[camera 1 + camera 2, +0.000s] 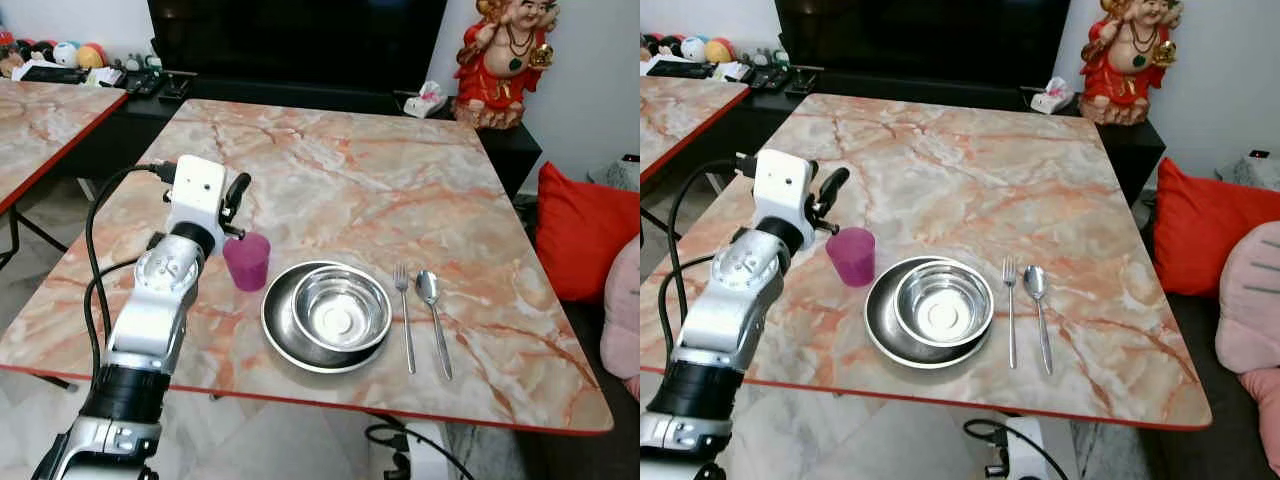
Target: Setting the table
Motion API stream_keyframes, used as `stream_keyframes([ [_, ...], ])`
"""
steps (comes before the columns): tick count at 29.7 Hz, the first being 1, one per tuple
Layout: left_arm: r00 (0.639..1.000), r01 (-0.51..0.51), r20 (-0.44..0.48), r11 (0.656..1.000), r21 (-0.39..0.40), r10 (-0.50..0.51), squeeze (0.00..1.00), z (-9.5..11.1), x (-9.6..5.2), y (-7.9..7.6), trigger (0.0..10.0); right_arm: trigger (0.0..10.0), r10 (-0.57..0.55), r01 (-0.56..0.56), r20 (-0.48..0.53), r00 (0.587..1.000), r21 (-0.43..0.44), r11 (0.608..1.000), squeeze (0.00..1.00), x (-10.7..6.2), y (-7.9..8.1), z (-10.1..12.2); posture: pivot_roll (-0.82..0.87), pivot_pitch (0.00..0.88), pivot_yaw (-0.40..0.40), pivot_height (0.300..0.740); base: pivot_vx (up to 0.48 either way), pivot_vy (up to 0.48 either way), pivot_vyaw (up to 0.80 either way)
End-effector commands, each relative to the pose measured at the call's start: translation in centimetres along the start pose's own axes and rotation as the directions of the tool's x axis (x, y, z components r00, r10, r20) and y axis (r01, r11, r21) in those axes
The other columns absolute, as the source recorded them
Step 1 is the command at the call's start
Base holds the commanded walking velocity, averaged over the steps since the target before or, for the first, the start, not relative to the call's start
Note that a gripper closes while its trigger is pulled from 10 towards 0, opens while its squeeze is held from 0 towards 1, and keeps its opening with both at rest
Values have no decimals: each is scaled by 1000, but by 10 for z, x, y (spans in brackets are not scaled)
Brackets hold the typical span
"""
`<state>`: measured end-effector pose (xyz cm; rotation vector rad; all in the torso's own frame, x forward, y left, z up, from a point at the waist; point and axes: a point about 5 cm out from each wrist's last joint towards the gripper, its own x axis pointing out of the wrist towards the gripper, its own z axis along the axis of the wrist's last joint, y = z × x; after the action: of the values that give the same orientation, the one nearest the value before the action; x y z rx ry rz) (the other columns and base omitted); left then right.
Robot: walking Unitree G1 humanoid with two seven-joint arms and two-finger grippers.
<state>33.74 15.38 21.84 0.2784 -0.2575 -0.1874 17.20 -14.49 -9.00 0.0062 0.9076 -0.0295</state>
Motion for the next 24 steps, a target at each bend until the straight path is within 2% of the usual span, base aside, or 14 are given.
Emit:
stream_keyframes([
  [1,998,19,65,999,29,-21,0,7,-3,-5,10000,10000,-35,35,-1,999,54,998,0,-1,-3,-2,147,0,-41,740,0,0,0],
  [5,995,22,96,999,44,-26,0,7,-4,-6,10000,10000,-40,40,-4,999,63,997,0,-1,-2,-3,144,0,-35,740,0,0,0],
  [10,985,6,170,1000,12,-8,0,12,0,-1,10000,10000,-33,33,-3,999,71,997,0,-1,3,-2,134,0,-9,740,0,0,0],
  [17,985,12,170,999,-35,-6,0,3,-2,-8,10000,10000,-40,40,-4,999,91,995,0,-1,5,-3,129,0,-3,740,0,0,0],
  [20,988,-19,154,998,-64,29,0,-7,-7,-13,10000,10000,-71,63,81,994,96,993,0,1,-18,12,127,0,-9,740,0,0,0],
  [24,984,-42,166,994,-103,59,0,-6,-10,-14,10000,10000,-72,64,83,994,97,993,0,0,-23,11,132,0,-16,740,0,0,0],
])
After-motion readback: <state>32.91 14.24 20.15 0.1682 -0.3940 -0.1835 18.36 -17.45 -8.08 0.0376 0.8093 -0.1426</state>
